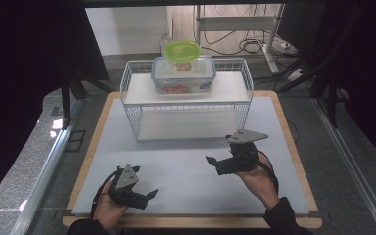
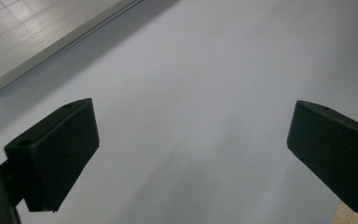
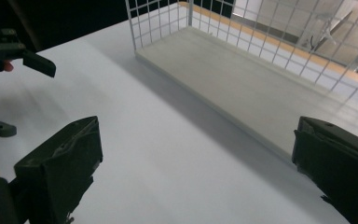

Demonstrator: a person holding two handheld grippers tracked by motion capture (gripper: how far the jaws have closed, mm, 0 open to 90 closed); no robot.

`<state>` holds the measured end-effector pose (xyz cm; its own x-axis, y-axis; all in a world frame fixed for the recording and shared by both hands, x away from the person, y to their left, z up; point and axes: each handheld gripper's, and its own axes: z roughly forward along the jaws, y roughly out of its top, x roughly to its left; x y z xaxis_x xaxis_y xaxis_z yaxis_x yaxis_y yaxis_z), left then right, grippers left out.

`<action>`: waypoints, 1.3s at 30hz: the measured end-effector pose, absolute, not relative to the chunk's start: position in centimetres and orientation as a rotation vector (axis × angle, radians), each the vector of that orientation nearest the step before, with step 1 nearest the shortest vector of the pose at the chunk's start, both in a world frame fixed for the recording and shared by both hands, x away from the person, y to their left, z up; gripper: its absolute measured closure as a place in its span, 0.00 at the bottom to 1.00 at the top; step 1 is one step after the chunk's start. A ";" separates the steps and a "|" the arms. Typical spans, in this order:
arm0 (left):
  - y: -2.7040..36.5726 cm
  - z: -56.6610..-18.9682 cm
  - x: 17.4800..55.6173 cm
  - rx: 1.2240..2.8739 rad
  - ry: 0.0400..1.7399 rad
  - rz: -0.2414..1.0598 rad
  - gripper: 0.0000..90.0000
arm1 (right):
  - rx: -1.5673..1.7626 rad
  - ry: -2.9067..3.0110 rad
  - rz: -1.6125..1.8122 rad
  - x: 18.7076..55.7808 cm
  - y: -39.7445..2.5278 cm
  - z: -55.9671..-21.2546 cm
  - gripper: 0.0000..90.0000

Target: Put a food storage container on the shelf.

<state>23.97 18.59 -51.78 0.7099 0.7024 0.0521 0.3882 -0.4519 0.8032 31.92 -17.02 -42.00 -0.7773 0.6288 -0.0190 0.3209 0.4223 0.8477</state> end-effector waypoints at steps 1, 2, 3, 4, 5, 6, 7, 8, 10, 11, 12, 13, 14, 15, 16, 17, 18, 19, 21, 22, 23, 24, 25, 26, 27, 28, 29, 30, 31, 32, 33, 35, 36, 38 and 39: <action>18.6 -51.8 24.0 2.089 0.828 0.483 0.02 | 0.828 2.349 1.287 31.8 -17.3 -42.2 0.01; 18.6 -51.8 24.0 2.090 0.827 0.482 0.02 | 0.841 2.350 1.281 31.7 -17.6 -42.5 0.01; 18.6 -51.8 24.0 2.092 0.828 0.481 0.02 | 0.847 2.350 1.280 31.6 -17.8 -42.7 0.01; 18.6 -51.8 24.0 2.091 0.830 0.480 0.02 | 0.855 2.350 1.280 31.5 -18.1 -42.9 0.01; 18.6 -51.8 24.0 2.093 0.830 0.479 0.02 | 0.866 2.350 1.277 31.4 -18.4 -43.2 0.01; 18.6 -51.8 24.0 2.094 0.830 0.478 0.02 | 0.874 2.350 1.272 31.3 -18.7 -43.4 0.01; 18.6 -51.9 24.0 2.094 0.830 0.477 0.02 | 0.880 2.350 1.261 31.2 -19.0 -43.7 0.01; 18.6 -51.9 24.0 2.094 0.829 0.478 0.02 | 0.884 2.345 1.251 31.0 -19.4 -44.0 0.01; 18.6 -51.9 24.1 2.095 0.829 0.477 0.02 | 0.901 2.333 1.229 30.8 -20.2 -44.5 0.02; 18.6 -51.9 24.1 2.095 0.829 0.477 0.02 | 0.901 2.333 1.229 30.8 -20.2 -44.5 0.02; 18.6 -51.9 24.1 2.095 0.830 0.476 0.02 | 0.925 2.318 1.222 30.6 -21.0 -44.9 0.02; 18.6 -51.9 24.1 2.094 0.830 0.476 0.02 | 0.934 2.310 1.219 30.5 -21.4 -45.1 0.02; 18.6 -51.9 24.1 2.093 0.830 0.475 0.02 | 0.941 2.304 1.212 30.4 -21.7 -45.3 0.02; 18.6 -51.9 24.1 2.093 0.830 0.475 0.02 | 0.941 2.304 1.212 30.4 -21.7 -45.3 0.02; 18.6 -51.9 24.1 2.092 0.832 0.475 0.02 | 0.946 2.300 1.199 30.3 -22.0 -45.5 0.02; 18.6 -52.0 24.1 2.092 0.833 0.476 0.02 | 0.958 2.291 1.185 30.1 -22.5 -45.9 0.02; 18.6 -52.0 24.1 2.092 0.833 0.476 0.02 | 0.958 2.291 1.185 30.1 -22.5 -45.9 0.02; 18.6 -52.0 24.1 2.093 0.833 0.475 0.02 | 0.975 2.287 1.172 29.9 -23.0 -46.4 0.02; 18.6 -52.0 24.1 2.097 0.832 0.476 0.02 | 0.984 2.284 1.157 29.7 -23.3 -46.9 0.02; 18.6 -52.0 24.1 2.097 0.832 0.476 0.02 | 0.984 2.284 1.157 29.7 -23.3 -46.9 0.02; 18.5 -52.0 24.1 2.098 0.832 0.476 0.02 | 0.989 2.286 1.147 29.6 -23.5 -47.1 0.02; 18.5 -52.0 24.1 2.100 0.831 0.476 0.02 | 0.993 2.290 1.127 29.4 -23.7 -47.6 0.02; 18.5 -52.0 24.1 2.101 0.830 0.477 0.02 | 0.997 2.291 1.116 29.3 -23.9 -47.8 0.02; 18.5 -52.0 24.1 2.101 0.830 0.477 0.02 | 0.997 2.291 1.116 29.3 -23.9 -47.8 0.02; 18.5 -52.1 24.1 2.102 0.829 0.478 0.02 | 1.005 2.295 1.107 29.2 -24.0 -48.1 0.02; 18.5 -52.1 24.1 2.102 0.829 0.478 0.02 | 1.016 2.305 1.085 29.1 -24.2 -48.6 0.02; 18.5 -52.1 24.1 2.107 0.827 0.479 0.02 | 1.016 2.305 1.085 29.1 -24.2 -48.6 0.02; 18.5 -52.1 24.1 2.110 0.827 0.479 0.02 | 1.029 2.320 1.054 28.9 -24.4 -49.2 0.02; 18.5 -52.1 24.1 2.113 0.825 0.480 0.02 | 1.029 2.320 1.054 28.9 -24.4 -49.2 0.02; 18.5 -52.2 24.1 2.118 0.824 0.482 0.02 | 1.035 2.328 1.040 28.8 -24.5 -49.4 0.02; 18.4 -52.2 24.1 2.120 0.823 0.482 0.02 | 1.042 2.350 1.008 28.7 -24.6 -49.9 0.02; 18.4 -52.2 24.1 2.123 0.822 0.481 0.02 | 1.046 2.359 0.992 28.7 -24.6 -50.2 0.02; 18.4 -52.2 24.1 2.125 0.822 0.482 0.02 | 1.044 2.367 0.978 28.7 -24.6 -50.4 0.02; 18.4 -52.2 24.1 2.124 0.822 0.485 0.02 | 1.047 2.375 0.961 28.8 -24.6 -50.6 0.02; 18.4 -52.2 24.2 2.123 0.822 0.487 0.02 | 1.047 2.375 0.959 28.8 -24.6 -50.6 0.02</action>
